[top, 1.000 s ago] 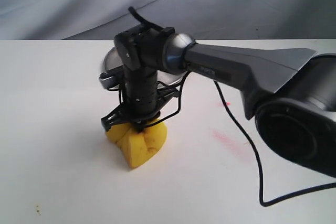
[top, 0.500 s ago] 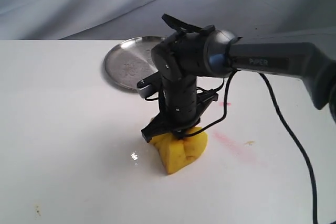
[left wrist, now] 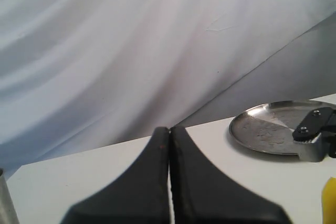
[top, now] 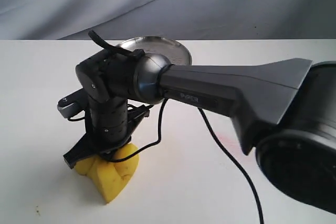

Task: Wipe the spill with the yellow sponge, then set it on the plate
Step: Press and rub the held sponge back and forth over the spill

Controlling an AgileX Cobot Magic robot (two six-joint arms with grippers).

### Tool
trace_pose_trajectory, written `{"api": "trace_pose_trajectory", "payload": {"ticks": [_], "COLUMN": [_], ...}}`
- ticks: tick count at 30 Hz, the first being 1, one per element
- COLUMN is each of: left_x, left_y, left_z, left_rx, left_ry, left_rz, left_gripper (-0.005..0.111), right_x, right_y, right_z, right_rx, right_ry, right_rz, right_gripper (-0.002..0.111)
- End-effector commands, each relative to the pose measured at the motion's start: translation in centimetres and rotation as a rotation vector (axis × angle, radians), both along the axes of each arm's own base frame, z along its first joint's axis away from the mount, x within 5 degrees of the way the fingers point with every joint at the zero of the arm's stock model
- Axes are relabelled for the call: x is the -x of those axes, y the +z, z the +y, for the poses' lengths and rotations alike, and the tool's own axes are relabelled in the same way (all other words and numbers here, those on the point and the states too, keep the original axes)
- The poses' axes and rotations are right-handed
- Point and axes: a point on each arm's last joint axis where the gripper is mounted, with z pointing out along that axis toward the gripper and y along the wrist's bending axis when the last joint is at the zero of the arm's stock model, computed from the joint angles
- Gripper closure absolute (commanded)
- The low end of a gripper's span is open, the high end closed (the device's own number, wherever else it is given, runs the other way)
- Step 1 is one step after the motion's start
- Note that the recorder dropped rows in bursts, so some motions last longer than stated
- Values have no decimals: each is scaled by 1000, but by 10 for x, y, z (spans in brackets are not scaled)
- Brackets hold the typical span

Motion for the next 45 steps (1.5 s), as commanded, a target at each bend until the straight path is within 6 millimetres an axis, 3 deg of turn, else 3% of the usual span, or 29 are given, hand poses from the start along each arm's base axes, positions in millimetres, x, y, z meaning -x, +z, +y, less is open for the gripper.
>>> {"api": "trace_pose_trajectory", "payload": {"ticks": [1,5,8,14,21,25,30,33,39,45], "left_x": [0,0,0,0,0,0,0,0,0,0], "left_y": [2,2,2,2,2,2,2,2,2,2], "left_z": [0,0,0,0,0,0,0,0,0,0], "left_rx": [17,17,17,17,17,17,17,17,17,17], "left_ry": [3,3,3,3,3,3,3,3,3,3], "left_rz": [-10,-10,-10,-10,-10,-10,-10,-10,-10,-10], "left_gripper": [107,107,107,107,107,107,107,107,107,107], "right_x": [-39,-82,-97,-87,-49,-23,9,14,-16,-58], "right_y": [5,5,9,9,-5,-7,2,17,26,17], "right_z": [-16,-59,-77,-99,-111,-95,-52,-25,1,-18], "right_rx": [55,130,146,201,172,119,-19,-115,-144,-45], "right_ry": [-27,-103,-127,-140,-124,-68,39,81,41,-56], "right_rz": [-63,-16,-28,9,90,125,96,23,10,14], "right_gripper": [108,108,108,108,108,108,108,108,108,108]}}
